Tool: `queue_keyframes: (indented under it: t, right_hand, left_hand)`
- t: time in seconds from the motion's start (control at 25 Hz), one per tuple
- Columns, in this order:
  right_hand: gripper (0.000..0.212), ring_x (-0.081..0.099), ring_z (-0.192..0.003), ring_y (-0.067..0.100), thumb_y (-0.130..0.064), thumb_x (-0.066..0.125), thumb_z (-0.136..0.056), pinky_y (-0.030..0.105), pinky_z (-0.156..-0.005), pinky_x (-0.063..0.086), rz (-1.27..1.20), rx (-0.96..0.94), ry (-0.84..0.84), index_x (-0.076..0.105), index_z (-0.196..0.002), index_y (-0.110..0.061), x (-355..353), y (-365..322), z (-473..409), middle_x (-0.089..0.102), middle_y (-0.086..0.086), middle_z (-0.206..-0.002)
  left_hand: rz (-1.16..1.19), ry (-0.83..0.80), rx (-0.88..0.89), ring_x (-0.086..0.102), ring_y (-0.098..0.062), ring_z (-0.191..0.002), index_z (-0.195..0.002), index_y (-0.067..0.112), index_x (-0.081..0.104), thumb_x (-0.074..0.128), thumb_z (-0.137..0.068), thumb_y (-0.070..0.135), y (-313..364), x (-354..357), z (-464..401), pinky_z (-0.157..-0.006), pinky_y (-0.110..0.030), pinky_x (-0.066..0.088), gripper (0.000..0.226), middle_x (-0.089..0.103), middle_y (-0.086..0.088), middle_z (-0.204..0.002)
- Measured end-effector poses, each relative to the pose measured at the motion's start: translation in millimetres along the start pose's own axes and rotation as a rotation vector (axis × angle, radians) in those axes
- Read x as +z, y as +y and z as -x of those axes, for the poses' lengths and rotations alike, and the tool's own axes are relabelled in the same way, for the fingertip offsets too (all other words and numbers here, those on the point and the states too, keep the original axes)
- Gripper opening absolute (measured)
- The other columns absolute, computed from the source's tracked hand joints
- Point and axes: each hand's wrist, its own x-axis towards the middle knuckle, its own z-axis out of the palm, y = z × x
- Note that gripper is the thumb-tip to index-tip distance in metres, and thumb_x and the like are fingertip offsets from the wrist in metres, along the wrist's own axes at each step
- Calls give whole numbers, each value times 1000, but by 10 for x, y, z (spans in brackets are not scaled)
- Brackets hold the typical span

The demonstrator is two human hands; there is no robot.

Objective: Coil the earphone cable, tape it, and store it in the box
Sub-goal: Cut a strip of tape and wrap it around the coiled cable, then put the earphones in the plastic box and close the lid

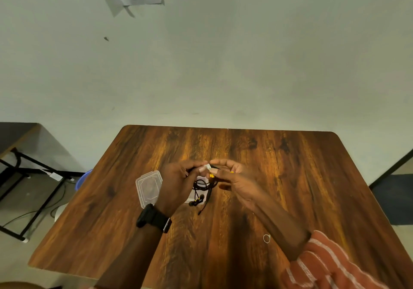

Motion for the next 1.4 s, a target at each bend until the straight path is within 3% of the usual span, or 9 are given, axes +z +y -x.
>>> queue_keyframes:
  t: [0.12, 0.24, 0.44, 0.64, 0.72, 0.84, 0.96, 1.16, 1.4]
  right_hand:
    - [36, 70, -92, 9, -5, 70, -86, 19, -68, 50, 5, 52, -111, 60, -119, -15, 164, 168, -310, 74, -3, -101]
    - [32, 63, -98, 16, 1, 68, -86, 30, -75, 45, 61, 98, -126, 60, -112, -17, 352, 518, -701, 72, 0, -105]
    - [21, 62, -85, 19, 3, 54, -96, 27, -68, 46, 88, 173, 108, 65, -100, -15, 541, 1029, -1272, 68, 8, -94]
    - [38, 58, -68, 11, 11, 46, -88, 38, -63, 55, 546, 194, 148, 68, -79, -18, 384, 1435, -1553, 64, -3, -75]
    - [37, 59, -67, 10, 7, 45, -85, 26, -55, 49, 744, 211, 93, 64, -67, -20, 368, 1402, -1604, 62, -6, -71]
    - [28, 65, -92, 23, -1, 50, -86, 30, -67, 49, 935, 289, 59, 74, -99, -8, 334, 1367, -1618, 71, 11, -103]
    - [27, 65, -107, 29, -6, 59, -88, 33, -85, 52, 1098, 313, -12, 69, -113, -3, 240, 1345, -1567, 68, 16, -117]
    - [33, 61, -104, 22, 0, 61, -84, 25, -72, 43, 1139, 191, 113, 61, -116, -7, 83, 1312, -1364, 63, 12, -121]
    - [42, 58, -109, 24, -6, 68, -80, 31, -82, 48, 1312, -5, 17, 64, -120, -14, -221, 1222, -1108, 65, 6, -122]
  left_hand:
    - [179, 200, -187, 74, -14, -85, -104, 18, 75, 66, -91, 7, -260, -85, -201, -74, -26, 60, 19, 78, -3, -92]
    - [320, 293, -321, 75, -18, -83, -105, 12, 76, 68, -91, 8, -557, -74, -371, -71, -29, 62, 17, 78, -9, -94]
    - [330, 376, -466, 74, -19, -89, -107, 10, 75, 67, -92, 7, -1155, 220, -366, -73, -23, 59, 18, 77, -11, -100]
    - [124, 461, -764, 71, -27, -95, -100, 11, 77, 68, -90, 5, -1709, 564, -81, -78, -30, 54, 14, 76, -9, -98]
    - [-40, 388, -805, 67, -22, -88, -97, 8, 75, 61, -91, -1, -1770, 631, -24, -69, -19, 45, 18, 72, -4, -91]
    - [-241, 165, -809, 60, -17, -82, -96, 8, 71, 55, -94, 5, -1806, 630, -6, -55, -10, 38, 16, 67, 0, -89]
    - [-471, -155, -720, 68, -26, -92, -97, 13, 71, 58, -92, 18, -1927, 681, 46, -72, -31, 50, 15, 74, -8, -100]
    - [-657, -543, -504, 62, -27, -106, -110, 11, 68, 55, -95, 19, -1855, 829, 32, -87, -36, 52, 21, 63, -9, -119]
    - [-710, -632, -382, 58, -29, -119, -140, 16, 51, 46, -97, 11, -1812, 909, 97, -94, -42, 52, 44, 54, -8, -138]
